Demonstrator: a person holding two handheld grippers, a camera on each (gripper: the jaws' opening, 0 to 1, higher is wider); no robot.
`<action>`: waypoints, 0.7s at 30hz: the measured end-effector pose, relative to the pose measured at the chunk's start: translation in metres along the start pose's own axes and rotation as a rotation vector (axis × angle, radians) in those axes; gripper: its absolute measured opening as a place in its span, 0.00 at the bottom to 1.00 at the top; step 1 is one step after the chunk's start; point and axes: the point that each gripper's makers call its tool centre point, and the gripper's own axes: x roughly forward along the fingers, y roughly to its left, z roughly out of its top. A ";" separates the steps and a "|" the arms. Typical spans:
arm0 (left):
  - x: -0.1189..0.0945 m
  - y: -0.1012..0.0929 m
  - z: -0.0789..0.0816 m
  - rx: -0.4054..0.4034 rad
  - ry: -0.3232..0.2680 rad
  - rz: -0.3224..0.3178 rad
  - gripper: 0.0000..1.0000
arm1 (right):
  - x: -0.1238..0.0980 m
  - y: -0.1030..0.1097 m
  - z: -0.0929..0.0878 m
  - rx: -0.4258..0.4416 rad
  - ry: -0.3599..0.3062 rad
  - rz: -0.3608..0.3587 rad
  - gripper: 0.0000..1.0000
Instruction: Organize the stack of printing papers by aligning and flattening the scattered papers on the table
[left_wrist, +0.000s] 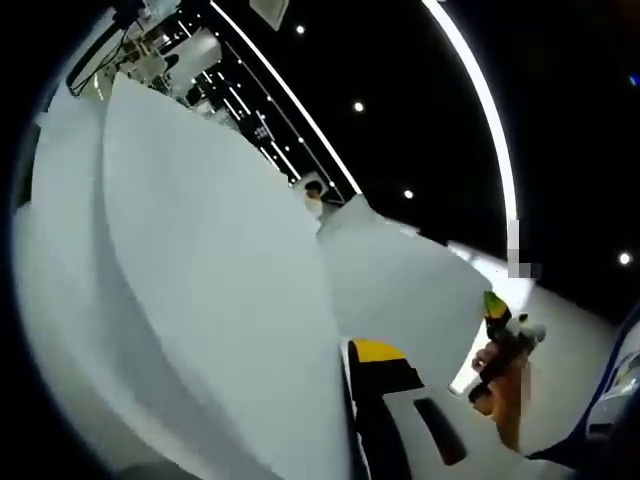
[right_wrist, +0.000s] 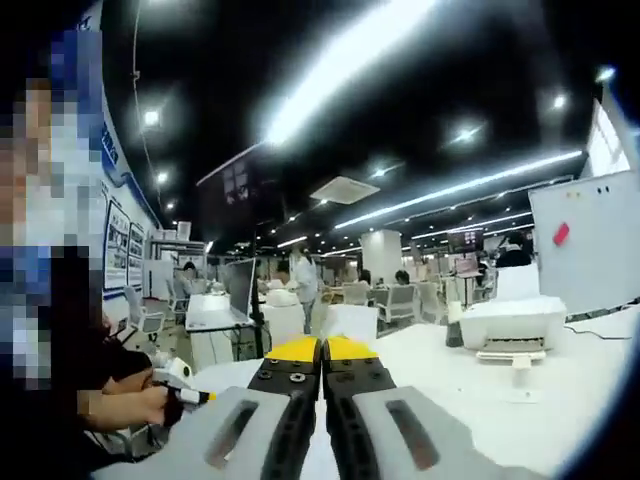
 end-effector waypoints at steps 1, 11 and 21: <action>0.000 0.001 -0.001 -0.004 0.000 0.001 0.09 | 0.001 0.007 0.004 0.016 -0.013 0.028 0.00; 0.001 0.004 -0.006 -0.011 0.005 0.005 0.08 | -0.002 0.053 0.039 0.038 -0.097 0.155 0.00; 0.000 0.003 -0.008 -0.022 0.011 -0.005 0.08 | -0.006 0.040 0.038 0.188 -0.165 0.194 0.00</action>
